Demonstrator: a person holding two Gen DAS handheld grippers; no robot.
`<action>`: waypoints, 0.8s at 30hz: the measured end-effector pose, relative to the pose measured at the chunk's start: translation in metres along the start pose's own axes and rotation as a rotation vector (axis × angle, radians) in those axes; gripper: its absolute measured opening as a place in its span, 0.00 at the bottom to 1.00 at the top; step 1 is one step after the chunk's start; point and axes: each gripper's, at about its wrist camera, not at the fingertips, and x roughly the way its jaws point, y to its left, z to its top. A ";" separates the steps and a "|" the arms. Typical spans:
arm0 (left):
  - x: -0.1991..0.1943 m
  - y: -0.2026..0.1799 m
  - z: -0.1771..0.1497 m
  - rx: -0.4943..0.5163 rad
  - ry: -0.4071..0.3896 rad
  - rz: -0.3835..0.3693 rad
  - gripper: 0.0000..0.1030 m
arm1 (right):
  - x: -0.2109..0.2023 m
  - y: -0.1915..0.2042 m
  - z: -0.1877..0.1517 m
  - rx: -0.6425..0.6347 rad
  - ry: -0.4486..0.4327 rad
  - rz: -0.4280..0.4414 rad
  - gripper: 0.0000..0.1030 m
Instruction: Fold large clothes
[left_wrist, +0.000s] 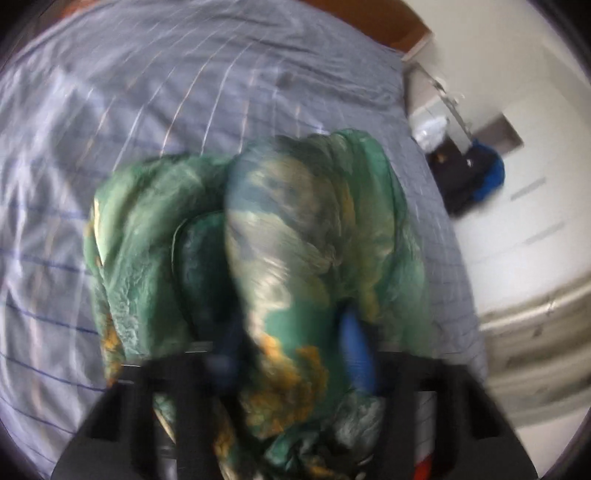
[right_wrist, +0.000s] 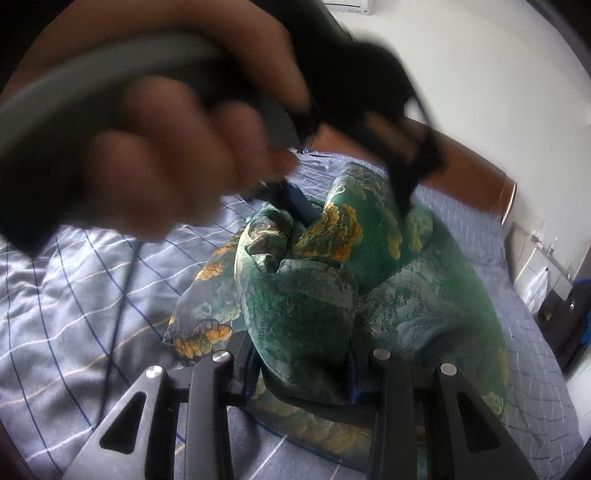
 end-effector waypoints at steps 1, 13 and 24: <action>-0.001 0.003 0.001 -0.032 -0.001 -0.037 0.19 | -0.002 -0.003 -0.001 0.010 0.003 0.007 0.38; -0.053 0.060 -0.009 0.080 -0.068 0.059 0.13 | -0.088 -0.137 0.020 0.390 -0.055 0.236 0.74; -0.007 0.102 -0.038 0.039 -0.094 0.134 0.22 | 0.061 -0.150 -0.037 0.495 0.352 0.235 0.96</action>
